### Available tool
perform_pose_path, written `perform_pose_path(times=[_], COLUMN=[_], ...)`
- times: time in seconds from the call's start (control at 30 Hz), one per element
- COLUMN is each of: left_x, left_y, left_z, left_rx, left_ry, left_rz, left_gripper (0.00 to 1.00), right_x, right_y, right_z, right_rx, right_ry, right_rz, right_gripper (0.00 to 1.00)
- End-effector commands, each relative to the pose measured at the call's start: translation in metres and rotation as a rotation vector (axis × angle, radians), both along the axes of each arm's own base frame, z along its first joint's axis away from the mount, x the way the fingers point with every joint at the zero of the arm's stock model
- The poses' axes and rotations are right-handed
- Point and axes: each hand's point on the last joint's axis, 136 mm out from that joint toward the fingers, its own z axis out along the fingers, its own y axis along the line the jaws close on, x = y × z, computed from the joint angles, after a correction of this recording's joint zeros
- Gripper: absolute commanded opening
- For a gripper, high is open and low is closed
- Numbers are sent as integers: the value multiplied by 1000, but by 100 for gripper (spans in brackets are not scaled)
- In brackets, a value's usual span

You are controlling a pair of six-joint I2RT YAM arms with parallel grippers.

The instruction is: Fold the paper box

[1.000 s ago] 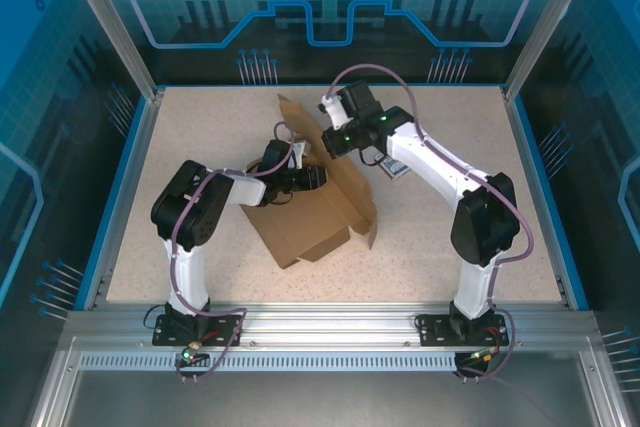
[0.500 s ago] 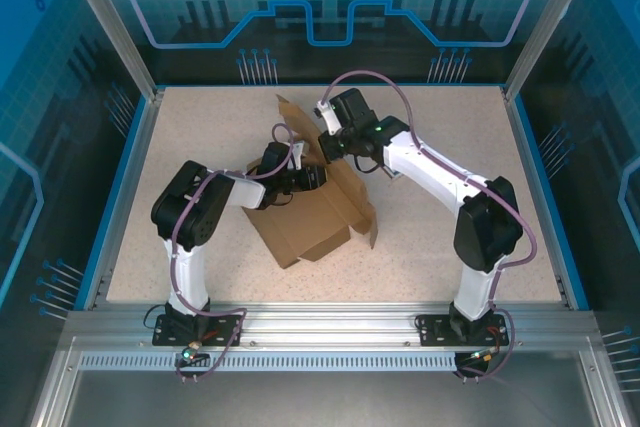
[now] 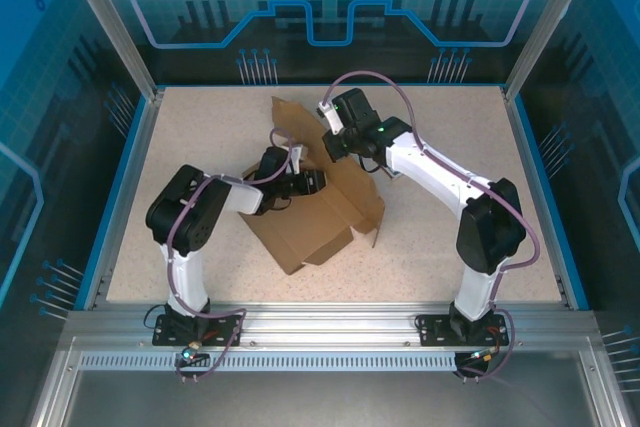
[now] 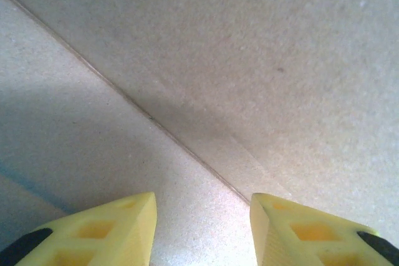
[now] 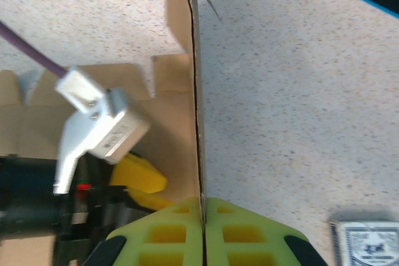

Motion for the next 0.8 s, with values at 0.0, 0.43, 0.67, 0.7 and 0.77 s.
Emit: perform_pose_path(times=[0.0, 0.43, 0.67, 0.7, 0.77], left_x=[-9, -9, -6, -5, -6], left_y=[7, 42, 85, 90, 102], left_z=[8, 42, 52, 54, 57], left_rx=[12, 42, 31, 30, 29], left_ry=[16, -87, -119, -127, -134], left_rz=[38, 146, 273, 287, 322], left_gripper=[46, 50, 51, 51, 51], right_x=[3, 19, 29, 29, 32], right_y=[-20, -32, -28, -27, -24], right_z=[6, 10, 17, 16, 13], right_rx=[-145, -355, -468, -495, -577], right_ry=[-44, -167, -267, -283, -330], right_rz=[4, 37, 78, 87, 103], right_gripper=[7, 7, 6, 6, 6])
